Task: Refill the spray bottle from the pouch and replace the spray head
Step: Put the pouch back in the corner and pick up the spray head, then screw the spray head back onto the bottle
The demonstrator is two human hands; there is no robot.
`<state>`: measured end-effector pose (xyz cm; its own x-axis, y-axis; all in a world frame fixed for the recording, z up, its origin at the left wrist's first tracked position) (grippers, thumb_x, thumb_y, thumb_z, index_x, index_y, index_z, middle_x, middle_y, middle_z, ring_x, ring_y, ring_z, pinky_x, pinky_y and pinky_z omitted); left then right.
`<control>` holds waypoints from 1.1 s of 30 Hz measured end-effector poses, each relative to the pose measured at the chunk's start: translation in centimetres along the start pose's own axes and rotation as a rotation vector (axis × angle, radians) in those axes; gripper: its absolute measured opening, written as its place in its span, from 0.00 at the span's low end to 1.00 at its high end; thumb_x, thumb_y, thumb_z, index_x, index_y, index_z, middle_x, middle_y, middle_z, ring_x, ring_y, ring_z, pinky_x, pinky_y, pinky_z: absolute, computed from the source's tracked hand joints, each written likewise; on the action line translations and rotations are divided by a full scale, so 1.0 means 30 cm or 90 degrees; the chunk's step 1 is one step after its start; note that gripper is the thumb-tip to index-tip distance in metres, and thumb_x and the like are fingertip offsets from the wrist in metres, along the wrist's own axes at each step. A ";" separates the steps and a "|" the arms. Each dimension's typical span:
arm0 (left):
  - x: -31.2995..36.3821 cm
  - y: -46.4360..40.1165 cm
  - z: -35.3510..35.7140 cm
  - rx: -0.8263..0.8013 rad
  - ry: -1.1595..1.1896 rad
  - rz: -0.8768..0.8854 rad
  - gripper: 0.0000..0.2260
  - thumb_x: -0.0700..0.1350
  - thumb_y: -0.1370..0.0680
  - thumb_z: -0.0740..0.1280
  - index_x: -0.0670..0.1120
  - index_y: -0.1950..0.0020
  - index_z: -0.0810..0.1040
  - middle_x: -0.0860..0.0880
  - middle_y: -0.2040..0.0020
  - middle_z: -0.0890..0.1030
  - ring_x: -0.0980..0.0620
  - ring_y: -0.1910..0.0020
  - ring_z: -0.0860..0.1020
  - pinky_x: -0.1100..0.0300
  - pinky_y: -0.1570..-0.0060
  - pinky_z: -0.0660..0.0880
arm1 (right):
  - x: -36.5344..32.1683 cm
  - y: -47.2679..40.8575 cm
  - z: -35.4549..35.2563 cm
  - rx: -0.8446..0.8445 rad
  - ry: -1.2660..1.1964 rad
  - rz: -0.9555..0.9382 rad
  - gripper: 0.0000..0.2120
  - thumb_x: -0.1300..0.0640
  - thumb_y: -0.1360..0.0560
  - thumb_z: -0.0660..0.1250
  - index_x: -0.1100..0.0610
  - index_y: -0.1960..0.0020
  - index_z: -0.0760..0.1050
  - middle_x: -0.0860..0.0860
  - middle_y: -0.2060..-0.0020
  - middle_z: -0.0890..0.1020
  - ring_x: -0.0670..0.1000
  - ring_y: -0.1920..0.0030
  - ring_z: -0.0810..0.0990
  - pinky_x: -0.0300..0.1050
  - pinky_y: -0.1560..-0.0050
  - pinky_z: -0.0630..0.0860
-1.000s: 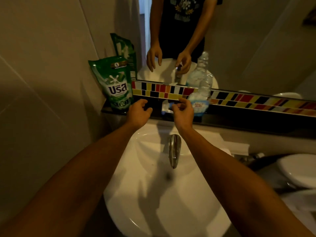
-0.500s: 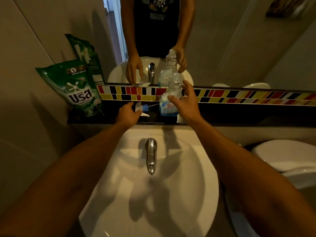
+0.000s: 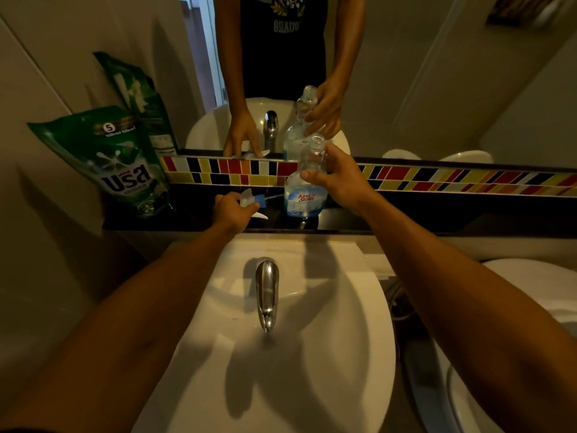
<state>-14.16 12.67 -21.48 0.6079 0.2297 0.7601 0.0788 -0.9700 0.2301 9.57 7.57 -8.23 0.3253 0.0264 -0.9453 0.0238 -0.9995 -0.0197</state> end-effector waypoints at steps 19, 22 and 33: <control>0.137 0.128 -0.296 0.117 0.147 0.077 0.18 0.44 0.20 0.68 0.40 0.32 0.75 0.40 0.38 0.80 0.42 0.39 0.79 0.56 0.46 0.72 | -0.087 0.154 -0.036 0.019 0.035 -0.030 0.19 0.53 0.22 0.74 0.53 0.33 0.75 0.49 0.42 0.84 0.48 0.42 0.84 0.51 0.41 0.82; 0.177 0.152 -0.393 0.139 0.144 0.105 0.17 0.45 0.20 0.68 0.40 0.32 0.76 0.41 0.39 0.81 0.43 0.41 0.79 0.58 0.49 0.73 | -0.080 0.205 -0.027 0.024 0.033 -0.021 0.18 0.53 0.22 0.73 0.53 0.35 0.75 0.47 0.44 0.84 0.47 0.43 0.84 0.49 0.44 0.83; 0.303 0.259 -0.651 0.153 0.113 0.188 0.19 0.43 0.21 0.68 0.40 0.31 0.75 0.39 0.39 0.80 0.41 0.42 0.79 0.54 0.49 0.73 | -0.089 0.298 -0.077 0.044 0.139 0.005 0.20 0.52 0.21 0.72 0.55 0.31 0.72 0.51 0.42 0.81 0.44 0.48 0.80 0.36 0.55 0.75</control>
<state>-23.45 8.80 -0.92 0.4888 -0.0717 0.8695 0.1166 -0.9823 -0.1466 11.09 -1.40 -5.12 0.5216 0.0141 -0.8531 -0.0415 -0.9983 -0.0419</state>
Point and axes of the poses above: each hand's wrist, its own y-axis away from the middle knuckle, its own z-axis out of the palm, x = y × z, the point moved 7 cm from there along -y, towards the middle knuckle
